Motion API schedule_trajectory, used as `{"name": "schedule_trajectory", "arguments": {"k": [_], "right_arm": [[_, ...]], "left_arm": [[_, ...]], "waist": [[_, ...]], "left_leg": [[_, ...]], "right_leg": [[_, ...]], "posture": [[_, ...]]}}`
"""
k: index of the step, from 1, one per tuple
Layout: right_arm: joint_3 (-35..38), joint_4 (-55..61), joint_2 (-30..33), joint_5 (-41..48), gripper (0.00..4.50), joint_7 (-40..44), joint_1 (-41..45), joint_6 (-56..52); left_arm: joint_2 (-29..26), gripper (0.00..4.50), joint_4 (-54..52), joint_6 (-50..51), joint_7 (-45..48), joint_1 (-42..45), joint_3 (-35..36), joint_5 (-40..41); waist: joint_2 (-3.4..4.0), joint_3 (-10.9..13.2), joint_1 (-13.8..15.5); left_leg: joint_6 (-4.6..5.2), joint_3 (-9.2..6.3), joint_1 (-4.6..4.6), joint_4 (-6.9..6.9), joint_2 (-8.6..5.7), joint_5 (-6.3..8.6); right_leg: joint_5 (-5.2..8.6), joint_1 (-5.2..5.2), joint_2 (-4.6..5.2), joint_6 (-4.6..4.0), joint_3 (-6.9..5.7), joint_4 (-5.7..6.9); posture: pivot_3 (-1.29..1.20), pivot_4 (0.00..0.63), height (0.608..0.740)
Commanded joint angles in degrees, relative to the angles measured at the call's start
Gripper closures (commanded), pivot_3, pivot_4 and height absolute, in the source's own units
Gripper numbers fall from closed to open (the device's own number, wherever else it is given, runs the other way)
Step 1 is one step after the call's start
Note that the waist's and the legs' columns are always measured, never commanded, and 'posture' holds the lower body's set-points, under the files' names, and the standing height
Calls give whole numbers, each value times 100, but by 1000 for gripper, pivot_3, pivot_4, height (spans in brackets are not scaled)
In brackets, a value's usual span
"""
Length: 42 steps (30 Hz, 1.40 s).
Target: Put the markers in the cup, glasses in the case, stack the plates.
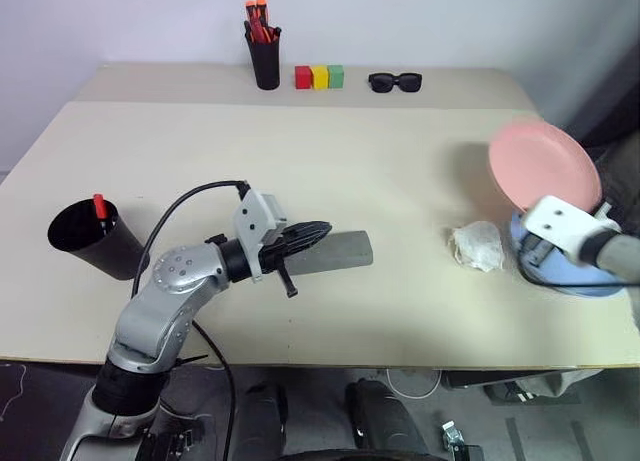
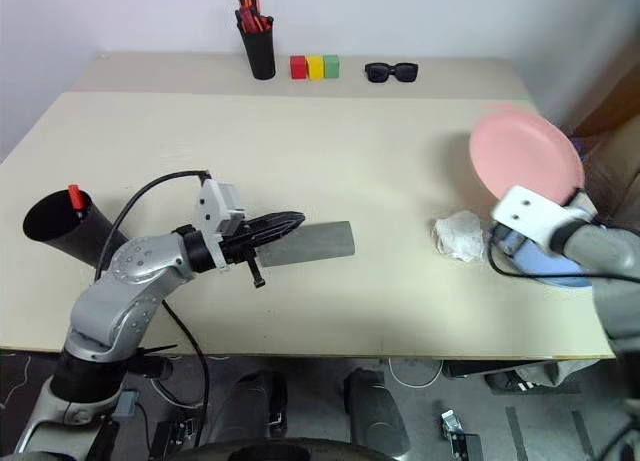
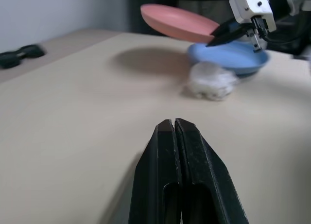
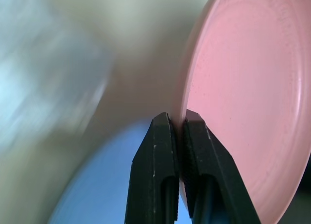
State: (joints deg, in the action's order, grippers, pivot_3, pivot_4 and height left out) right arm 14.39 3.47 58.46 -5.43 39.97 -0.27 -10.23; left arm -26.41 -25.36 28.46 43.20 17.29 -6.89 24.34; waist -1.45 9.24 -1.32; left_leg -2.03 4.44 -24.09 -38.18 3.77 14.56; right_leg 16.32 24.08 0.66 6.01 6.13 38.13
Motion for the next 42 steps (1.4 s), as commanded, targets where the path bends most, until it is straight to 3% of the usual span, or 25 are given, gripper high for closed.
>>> {"name": "schedule_trajectory", "arguments": {"k": [1,4,7,13,18,22,26,33,36,42], "right_arm": [[546,537,62,66,4448,113,-413,-309],[523,425,6,-19,4448,10,-502,-530],[457,438,65,-8,3530,136,-592,-786],[704,738,47,331,601,386,-555,-602],[744,1188,-289,1249,601,801,-289,-803],[378,1364,-514,1397,601,829,-216,-892],[-602,901,-1057,727,601,189,193,-645],[-1178,-12,-1515,95,601,-547,733,-478],[-1220,-207,-1553,-33,1472,-695,820,-437],[-1201,-216,-1481,-145,4448,-846,849,-306]], "left_arm": [[31,4500,42,-30,112,146,-82,83],[54,4500,112,-61,164,186,-138,73],[39,4500,189,-122,238,200,-145,34],[12,4500,171,-141,235,95,-85,11],[16,4500,173,-162,193,24,-64,-10],[25,4500,152,-148,127,30,-54,-12],[21,4500,67,-126,59,-54,-43,6],[-22,4500,25,-208,-3,-263,-13,-23],[-38,4500,-54,-196,-60,-340,8,-26],[-30,4500,-318,-35,-246,-399,-45,23]], "waist": [[1,0,-19],[1,-1,-67],[1,-1,-80],[1,-1,-84],[0,0,-104],[-2,1,-85],[-5,0,-102],[-4,0,-102],[-4,0,-90],[-4,1,-81]], "left_leg": [[0,0,4,1,0,0],[0,-1,7,-1,-1,0],[0,-3,8,-2,-1,0],[0,-4,7,-1,-3,0],[0,-8,8,0,-2,0],[0,-11,9,-2,-2,0],[0,-11,12,-3,-3,0],[0,-7,17,-3,-3,0],[0,-8,28,-2,-2,0],[3,-7,42,-1,-3,2]], "right_leg": [[0,-3,0,-1,0,0],[1,-7,0,-1,1,0],[2,-9,0,-2,0,0],[2,-9,0,-1,0,0],[1,-12,-2,0,-1,0],[2,-19,0,0,-3,-2],[2,-22,0,0,-2,-4],[3,-25,1,-2,-1,-4],[3,-36,1,-3,-2,-4],[10,-51,2,-15,-2,-9]], "posture": [[0,150,725],[0,150,725],[0,150,725],[0,150,725],[0,150,725],[0,150,725],[0,150,725],[0,150,725],[0,150,725],[0,150,725]]}}
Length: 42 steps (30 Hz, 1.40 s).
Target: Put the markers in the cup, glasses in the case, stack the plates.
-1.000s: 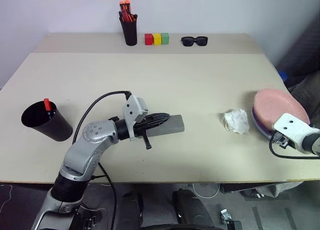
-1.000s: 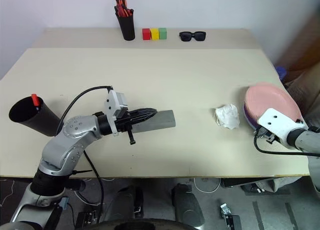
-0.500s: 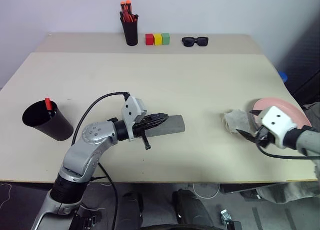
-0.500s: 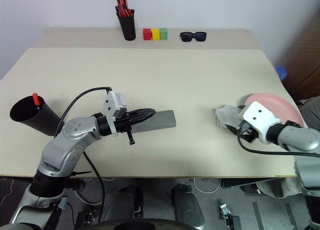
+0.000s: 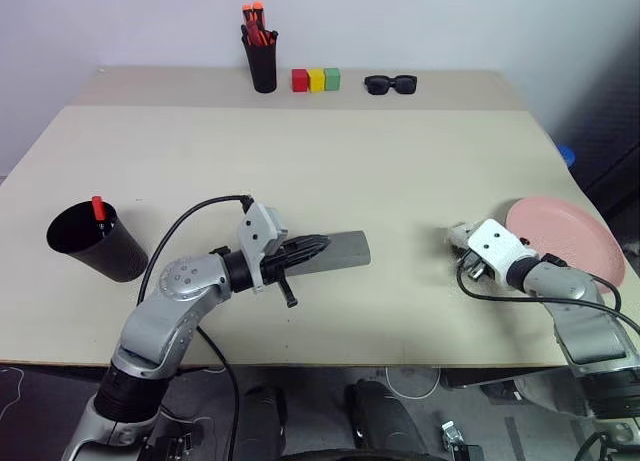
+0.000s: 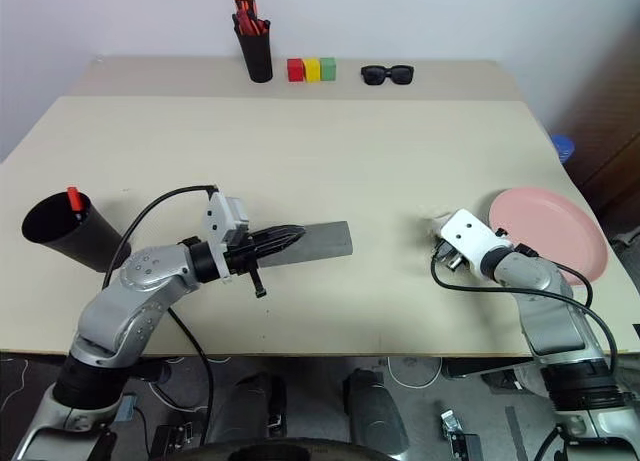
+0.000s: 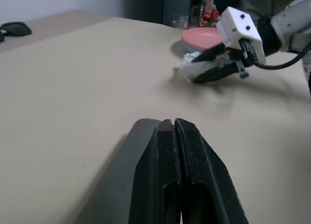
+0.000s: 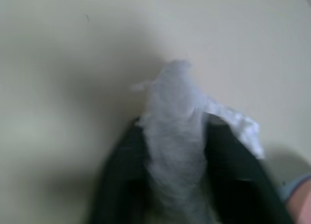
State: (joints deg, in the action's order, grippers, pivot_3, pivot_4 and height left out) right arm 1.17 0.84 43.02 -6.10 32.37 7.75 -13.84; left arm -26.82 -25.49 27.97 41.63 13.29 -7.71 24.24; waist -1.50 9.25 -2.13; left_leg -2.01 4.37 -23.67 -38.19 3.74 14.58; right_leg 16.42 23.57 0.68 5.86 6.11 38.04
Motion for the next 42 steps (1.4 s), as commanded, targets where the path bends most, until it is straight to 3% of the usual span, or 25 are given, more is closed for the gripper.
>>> {"name": "schedule_trajectory", "arguments": {"k": [1,6,9,15,19,24,25,31,35,42], "right_arm": [[159,121,83,-87,4448,-100,30,83],[443,704,239,-18,4448,-72,-12,34],[1160,1130,470,167,4448,-28,-63,-526],[1927,851,906,53,4448,-69,-431,-1254],[1990,319,874,152,2879,-120,-412,-1112],[1875,104,958,329,216,78,-231,-801],[1852,67,978,362,39,123,-181,-712],[1782,44,732,1239,39,848,495,-92],[1733,330,307,2626,39,1701,903,-946],[1171,656,105,3075,39,2123,909,-1316]], "left_arm": [[19,4500,-350,52,-123,3,24,43],[59,4500,-455,168,-263,65,3,60],[29,4500,-284,164,-259,122,180,103],[-126,4500,-40,-21,-92,-3,301,27],[-147,4500,69,-128,-165,5,367,-69],[-212,4500,169,-226,-445,-62,577,-284],[-227,4500,201,-267,-522,-79,599,-378],[-272,4500,378,-422,-1065,-316,1096,-737],[-352,4500,251,-289,-1279,-686,1617,-717],[-467,4500,-247,-232,-1261,-1571,2076,-607]], "waist": [[0,0,-2],[1,1,-14],[2,1,-7],[-4,2,6],[-3,3,-25],[0,3,-58],[0,3,-55],[-2,5,-40],[-5,6,-48],[-8,9,0]], "left_leg": [[0,0,2,1,0,0],[0,1,7,3,0,0],[0,1,8,5,0,0],[2,0,12,5,0,1],[2,5,15,6,0,2],[2,4,22,14,1,2],[2,4,23,15,1,2],[2,6,22,15,1,2],[2,4,22,16,6,2],[8,7,18,20,3,6]], "right_leg": [[0,-2,0,0,0,0],[0,-5,0,2,0,0],[-2,-5,0,6,1,1],[3,-11,1,-2,0,-4],[4,-12,1,-5,4,-5],[3,-11,-2,-2,4,-4],[2,-11,-2,-2,4,-4],[2,-12,-1,-1,5,-4],[-4,-13,-3,11,3,-4],[5,-12,12,-3,-1,-8]], "posture": [[0,150,725],[0,150,725],[0,150,725],[0,150,725],[0,150,725],[0,150,725],[0,150,725],[0,150,725],[0,150,725],[0,150,725]]}}
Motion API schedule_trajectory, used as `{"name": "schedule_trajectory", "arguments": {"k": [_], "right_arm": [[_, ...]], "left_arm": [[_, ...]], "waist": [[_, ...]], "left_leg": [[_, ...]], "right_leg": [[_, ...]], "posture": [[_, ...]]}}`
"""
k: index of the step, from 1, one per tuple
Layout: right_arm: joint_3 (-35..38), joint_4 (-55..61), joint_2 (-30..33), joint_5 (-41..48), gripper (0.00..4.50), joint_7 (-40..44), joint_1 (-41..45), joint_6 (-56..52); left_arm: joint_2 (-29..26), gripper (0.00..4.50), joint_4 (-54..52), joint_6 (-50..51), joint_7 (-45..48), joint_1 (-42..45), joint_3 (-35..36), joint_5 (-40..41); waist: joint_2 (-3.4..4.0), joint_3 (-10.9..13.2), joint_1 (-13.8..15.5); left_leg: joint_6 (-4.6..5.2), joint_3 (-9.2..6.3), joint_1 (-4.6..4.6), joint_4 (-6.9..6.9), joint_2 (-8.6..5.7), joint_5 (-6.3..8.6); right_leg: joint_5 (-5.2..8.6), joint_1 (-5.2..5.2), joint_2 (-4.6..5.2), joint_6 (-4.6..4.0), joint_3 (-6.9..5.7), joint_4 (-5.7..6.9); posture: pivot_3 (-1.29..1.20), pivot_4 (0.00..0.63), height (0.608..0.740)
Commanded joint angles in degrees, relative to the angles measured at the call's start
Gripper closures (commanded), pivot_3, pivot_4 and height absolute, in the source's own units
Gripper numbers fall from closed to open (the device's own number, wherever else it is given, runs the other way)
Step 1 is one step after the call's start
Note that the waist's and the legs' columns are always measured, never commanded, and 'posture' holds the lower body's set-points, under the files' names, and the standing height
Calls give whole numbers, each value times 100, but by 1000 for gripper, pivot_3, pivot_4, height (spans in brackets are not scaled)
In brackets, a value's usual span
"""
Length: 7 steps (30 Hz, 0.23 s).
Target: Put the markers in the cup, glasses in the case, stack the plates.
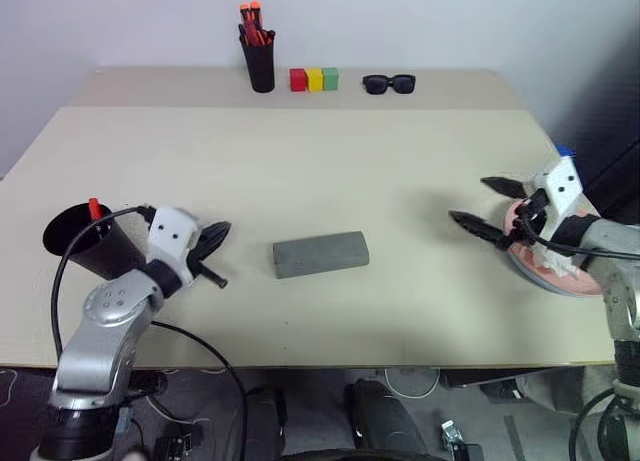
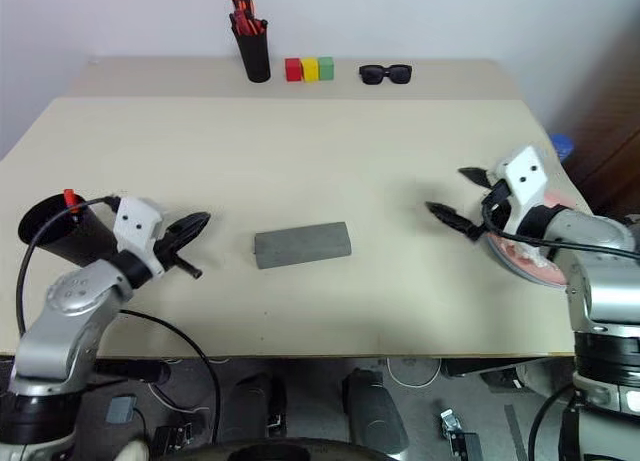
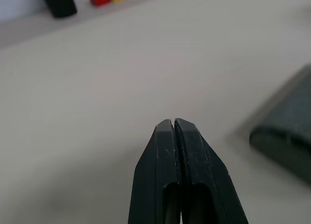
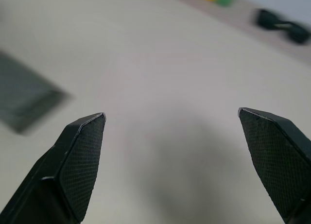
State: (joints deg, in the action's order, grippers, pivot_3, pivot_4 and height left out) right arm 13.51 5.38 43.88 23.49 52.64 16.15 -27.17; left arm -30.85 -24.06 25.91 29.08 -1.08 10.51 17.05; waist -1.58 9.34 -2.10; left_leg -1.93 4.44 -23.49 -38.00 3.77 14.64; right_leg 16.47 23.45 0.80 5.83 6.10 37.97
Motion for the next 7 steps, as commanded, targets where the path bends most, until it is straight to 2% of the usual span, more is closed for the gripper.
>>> {"name": "schedule_trajectory", "arguments": {"k": [1,7], "right_arm": [[-159,163,7,82,39,131,90,67],[-451,-135,-85,-38,39,163,289,330]], "left_arm": [[-70,4500,-425,-10,-20,-213,306,110],[-73,4500,-545,46,-99,-352,444,144]], "waist": [[0,0,-4],[0,0,-36]], "left_leg": [[0,2,0,-1,0,0],[0,4,1,-1,0,0]], "right_leg": [[1,-1,1,-1,1,-3],[1,0,0,-3,1,-5]], "posture": [[0,150,725],[0,150,725]]}}
